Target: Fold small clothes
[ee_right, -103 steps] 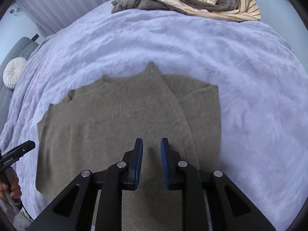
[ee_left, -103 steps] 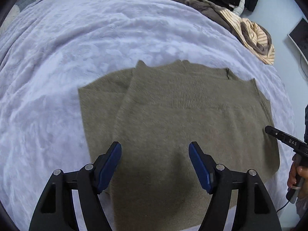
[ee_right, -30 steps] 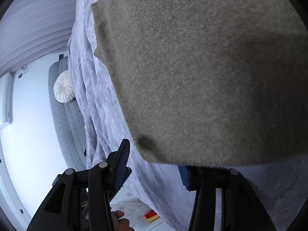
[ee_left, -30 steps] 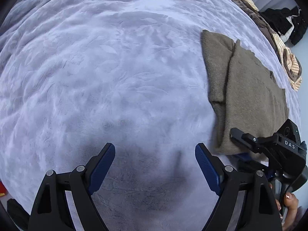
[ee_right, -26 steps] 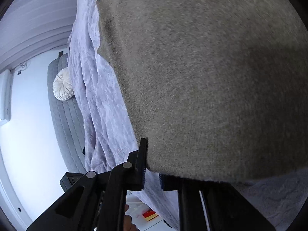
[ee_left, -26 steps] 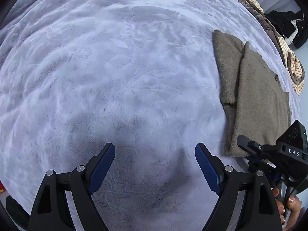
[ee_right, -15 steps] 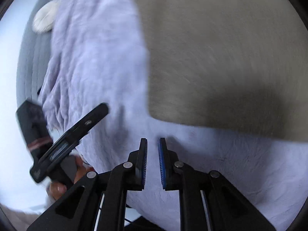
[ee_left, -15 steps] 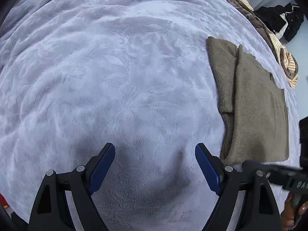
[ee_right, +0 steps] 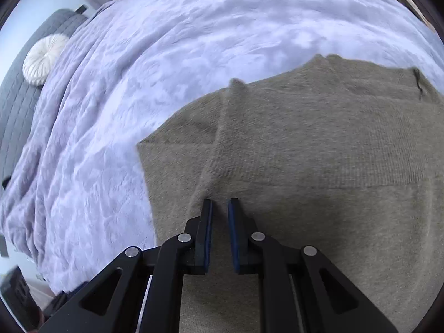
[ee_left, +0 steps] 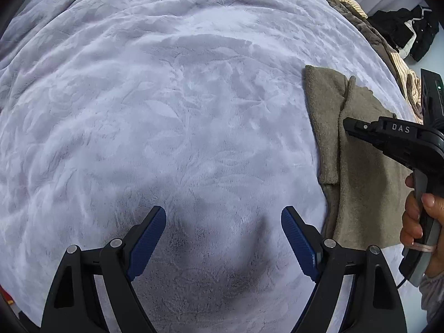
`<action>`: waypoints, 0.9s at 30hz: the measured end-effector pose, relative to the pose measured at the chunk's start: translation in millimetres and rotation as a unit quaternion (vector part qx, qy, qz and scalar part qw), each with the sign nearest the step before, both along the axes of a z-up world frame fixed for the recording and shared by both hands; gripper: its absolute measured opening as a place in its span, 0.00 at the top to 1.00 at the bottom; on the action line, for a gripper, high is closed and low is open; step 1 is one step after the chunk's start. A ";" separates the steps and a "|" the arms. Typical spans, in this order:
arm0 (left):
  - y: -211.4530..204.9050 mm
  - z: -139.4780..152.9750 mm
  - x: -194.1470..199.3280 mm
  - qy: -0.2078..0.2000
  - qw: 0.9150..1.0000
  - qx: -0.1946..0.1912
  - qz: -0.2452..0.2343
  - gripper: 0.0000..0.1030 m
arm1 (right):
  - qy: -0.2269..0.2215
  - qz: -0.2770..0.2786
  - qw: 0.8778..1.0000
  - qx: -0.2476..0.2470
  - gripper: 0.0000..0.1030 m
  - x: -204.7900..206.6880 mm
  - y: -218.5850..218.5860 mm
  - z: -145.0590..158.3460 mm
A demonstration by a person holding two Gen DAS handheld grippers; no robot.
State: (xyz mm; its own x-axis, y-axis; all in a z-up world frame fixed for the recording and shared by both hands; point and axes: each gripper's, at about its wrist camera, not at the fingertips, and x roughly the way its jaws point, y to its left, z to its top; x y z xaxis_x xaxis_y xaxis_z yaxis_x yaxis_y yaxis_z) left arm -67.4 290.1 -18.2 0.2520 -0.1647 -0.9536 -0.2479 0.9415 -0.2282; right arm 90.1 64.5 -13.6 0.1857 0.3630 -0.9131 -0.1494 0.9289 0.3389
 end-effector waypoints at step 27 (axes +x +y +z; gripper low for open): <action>-108.5 -2.1 43.2 0.035 0.995 0.037 -0.086 0.17 | 0.107 -0.105 0.981 0.126 0.60 -126.2 -143.8 -1.4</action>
State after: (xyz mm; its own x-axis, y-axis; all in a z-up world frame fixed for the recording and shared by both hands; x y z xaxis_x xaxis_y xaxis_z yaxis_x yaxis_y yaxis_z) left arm -24.2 181.6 -20.3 0.1581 -0.1290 -0.9790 -0.0954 0.9848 -0.1452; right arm -36.1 -79.3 -15.0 0.0936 0.5561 -0.8258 0.1363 0.8145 0.5639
